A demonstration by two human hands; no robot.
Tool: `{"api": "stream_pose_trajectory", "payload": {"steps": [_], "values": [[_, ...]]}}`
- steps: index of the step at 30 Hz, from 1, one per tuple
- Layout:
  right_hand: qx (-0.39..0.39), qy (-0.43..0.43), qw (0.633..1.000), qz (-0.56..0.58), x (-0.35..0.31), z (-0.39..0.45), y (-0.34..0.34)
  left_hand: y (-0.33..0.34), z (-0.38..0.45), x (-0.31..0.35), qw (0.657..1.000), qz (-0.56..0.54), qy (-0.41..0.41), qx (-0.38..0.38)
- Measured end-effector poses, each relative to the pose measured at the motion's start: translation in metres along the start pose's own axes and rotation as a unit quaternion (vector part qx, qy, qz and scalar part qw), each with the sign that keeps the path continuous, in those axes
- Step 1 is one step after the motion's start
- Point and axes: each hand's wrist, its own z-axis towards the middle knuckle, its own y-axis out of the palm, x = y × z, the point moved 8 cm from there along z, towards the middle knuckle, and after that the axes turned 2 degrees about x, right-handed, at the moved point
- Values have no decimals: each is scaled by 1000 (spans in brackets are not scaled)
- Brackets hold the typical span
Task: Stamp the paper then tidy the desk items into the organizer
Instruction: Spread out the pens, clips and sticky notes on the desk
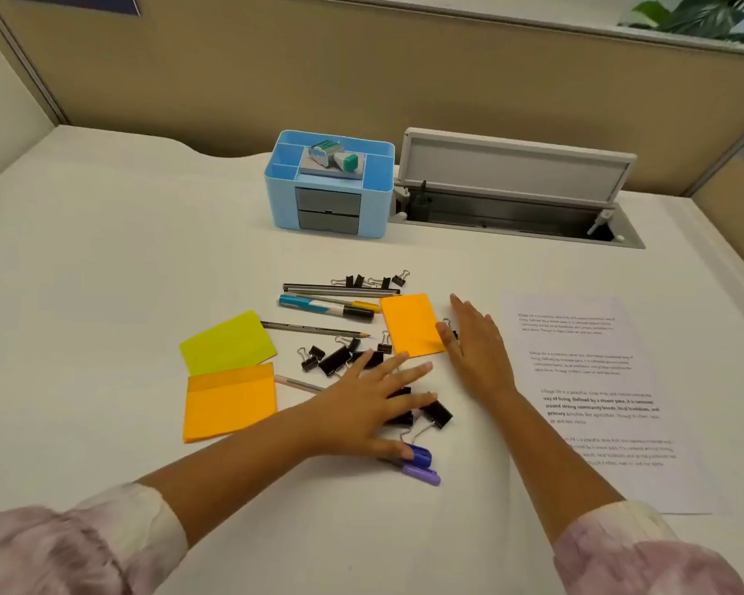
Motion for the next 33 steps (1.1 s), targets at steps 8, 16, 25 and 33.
{"api": "stream_pose_trajectory", "payload": {"steps": [8,16,25,33], "values": [[21,-6,1000,10,4,1,-2,9,-10,-5,995,96,30,3],[26,-9,1000,0,4,1,-2,5,-29,-42,992,122,-5,16],[27,-37,999,-9,4,0,0,-22,-90,-70,971,198,-103,85],[13,-63,997,32,-8,-5,-3,-17,-177,-110,936,61,-320,136]]}}
